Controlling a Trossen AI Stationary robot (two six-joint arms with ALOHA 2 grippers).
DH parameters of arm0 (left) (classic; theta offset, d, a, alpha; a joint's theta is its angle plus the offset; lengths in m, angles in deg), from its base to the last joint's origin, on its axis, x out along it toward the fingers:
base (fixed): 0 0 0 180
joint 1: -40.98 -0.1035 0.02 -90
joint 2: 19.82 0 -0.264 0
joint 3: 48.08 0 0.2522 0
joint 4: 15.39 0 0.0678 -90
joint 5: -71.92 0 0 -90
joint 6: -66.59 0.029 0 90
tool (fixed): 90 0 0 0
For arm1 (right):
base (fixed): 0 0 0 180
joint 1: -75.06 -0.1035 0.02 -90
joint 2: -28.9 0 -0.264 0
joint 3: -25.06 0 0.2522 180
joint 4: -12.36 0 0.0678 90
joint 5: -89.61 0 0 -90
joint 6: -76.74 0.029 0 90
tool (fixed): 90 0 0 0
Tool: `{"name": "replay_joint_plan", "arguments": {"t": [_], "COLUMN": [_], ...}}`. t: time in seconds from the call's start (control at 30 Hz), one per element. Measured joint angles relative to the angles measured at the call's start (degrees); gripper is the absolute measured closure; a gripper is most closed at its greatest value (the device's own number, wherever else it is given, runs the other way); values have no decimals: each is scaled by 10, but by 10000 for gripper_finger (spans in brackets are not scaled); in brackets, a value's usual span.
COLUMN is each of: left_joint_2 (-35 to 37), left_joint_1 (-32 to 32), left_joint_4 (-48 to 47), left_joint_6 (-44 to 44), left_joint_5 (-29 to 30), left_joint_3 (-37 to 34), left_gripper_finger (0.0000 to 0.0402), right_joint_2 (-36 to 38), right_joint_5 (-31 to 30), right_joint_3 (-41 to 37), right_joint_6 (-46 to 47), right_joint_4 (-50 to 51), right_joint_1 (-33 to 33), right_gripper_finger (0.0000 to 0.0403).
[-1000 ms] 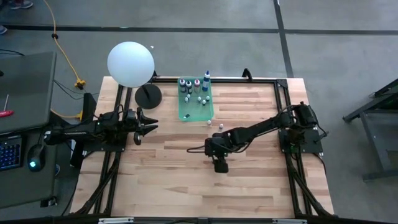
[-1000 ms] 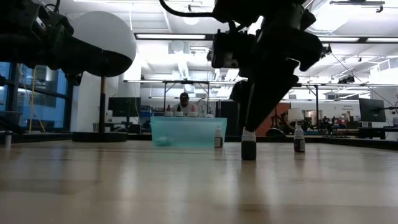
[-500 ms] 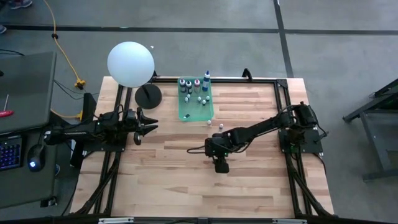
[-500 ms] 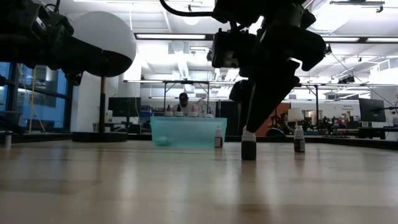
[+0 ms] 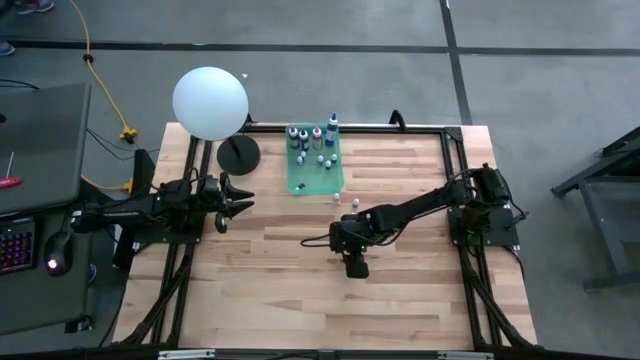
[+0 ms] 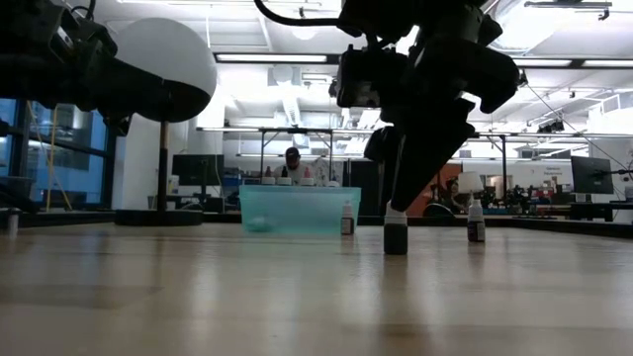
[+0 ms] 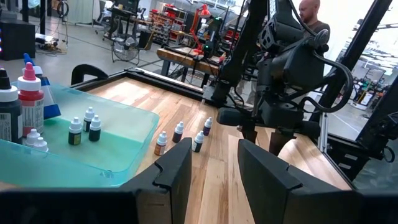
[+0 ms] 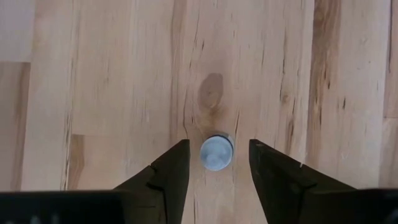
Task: Pick & Place food coloring
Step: Put the small green food coloring bottle into the blue bin
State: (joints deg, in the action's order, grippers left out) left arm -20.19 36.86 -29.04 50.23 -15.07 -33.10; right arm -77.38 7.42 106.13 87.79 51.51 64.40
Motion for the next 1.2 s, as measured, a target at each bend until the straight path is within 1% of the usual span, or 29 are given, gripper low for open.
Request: {"name": "replay_joint_plan", "arguments": {"t": [0.23,0.8,1.2], "left_joint_2": [0,0,0], "left_joint_1": [0,0,0], "left_joint_4": [0,0,0], "left_joint_6": [0,0,0], "left_joint_5": [0,0,0], "left_joint_3": [0,0,0], "left_gripper_finger": [273,273,273], "right_joint_2": [0,-10,-10], "right_joint_5": [0,0,0], "right_joint_3": [0,0,0], "right_joint_6": [0,5,9], "right_joint_4": [0,-2,-4], "right_joint_1": [-4,-4,-4], "right_gripper_finger": [251,290,340]}}
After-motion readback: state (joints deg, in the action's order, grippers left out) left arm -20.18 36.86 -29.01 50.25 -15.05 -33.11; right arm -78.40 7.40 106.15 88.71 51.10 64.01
